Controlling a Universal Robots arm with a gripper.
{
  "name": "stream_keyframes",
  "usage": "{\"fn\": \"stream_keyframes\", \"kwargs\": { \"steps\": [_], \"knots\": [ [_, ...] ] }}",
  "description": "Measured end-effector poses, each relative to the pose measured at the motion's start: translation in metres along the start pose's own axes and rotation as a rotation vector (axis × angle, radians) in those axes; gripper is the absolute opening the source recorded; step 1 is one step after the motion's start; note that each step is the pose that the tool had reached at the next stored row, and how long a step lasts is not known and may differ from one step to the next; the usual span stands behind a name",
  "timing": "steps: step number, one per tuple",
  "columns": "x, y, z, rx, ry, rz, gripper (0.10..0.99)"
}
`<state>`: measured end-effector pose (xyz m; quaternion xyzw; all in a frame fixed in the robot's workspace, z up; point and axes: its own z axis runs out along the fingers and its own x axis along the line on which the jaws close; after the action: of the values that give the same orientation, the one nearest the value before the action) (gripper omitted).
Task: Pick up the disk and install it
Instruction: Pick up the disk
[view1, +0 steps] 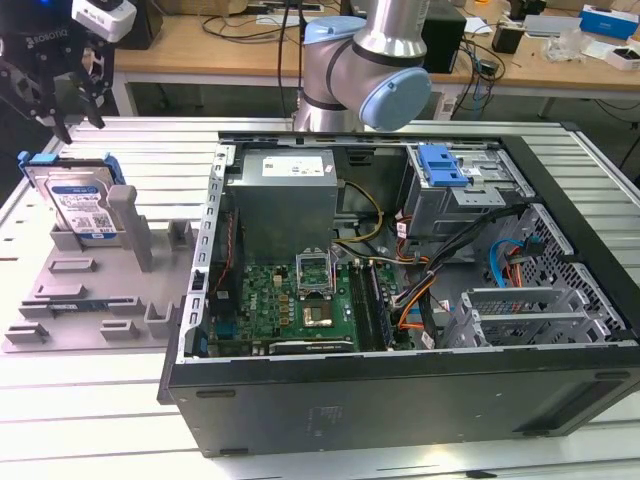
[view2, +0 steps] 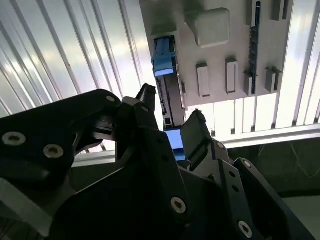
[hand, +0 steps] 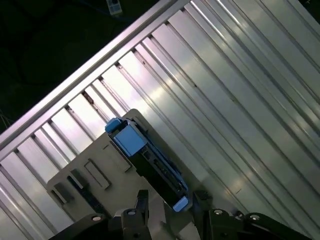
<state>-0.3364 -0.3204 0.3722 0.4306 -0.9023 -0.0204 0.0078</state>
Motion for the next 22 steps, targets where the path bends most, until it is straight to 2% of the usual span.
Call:
{"fn": "stream_keyframes", "kwargs": {
  "steps": [2, 5, 11, 13, 16, 18, 20, 22],
  "knots": [
    [0.0, 0.0, 0.0001, 0.0, 0.0016, -0.037, 0.482],
    [0.0, 0.0, 0.0005, 0.003, 0.003, -0.134, 0.482],
    [0.0, 0.0, 0.001, 0.011, 0.0044, -0.239, 0.482],
    [0.0, 0.0, 0.0016, 0.019, 0.0022, -0.285, 0.482],
    [0.0, -0.0001, 0.0019, 0.03, -0.0012, -0.325, 0.482],
    [-0.0001, -0.0001, 0.0022, 0.036, -0.0005, -0.354, 0.482],
    [0.0, 0.0, 0.0021, 0.041, 0.0068, -0.386, 0.482],
    [0.0, -0.0001, 0.0021, 0.048, 0.0213, -0.424, 0.482]
  ]
}}
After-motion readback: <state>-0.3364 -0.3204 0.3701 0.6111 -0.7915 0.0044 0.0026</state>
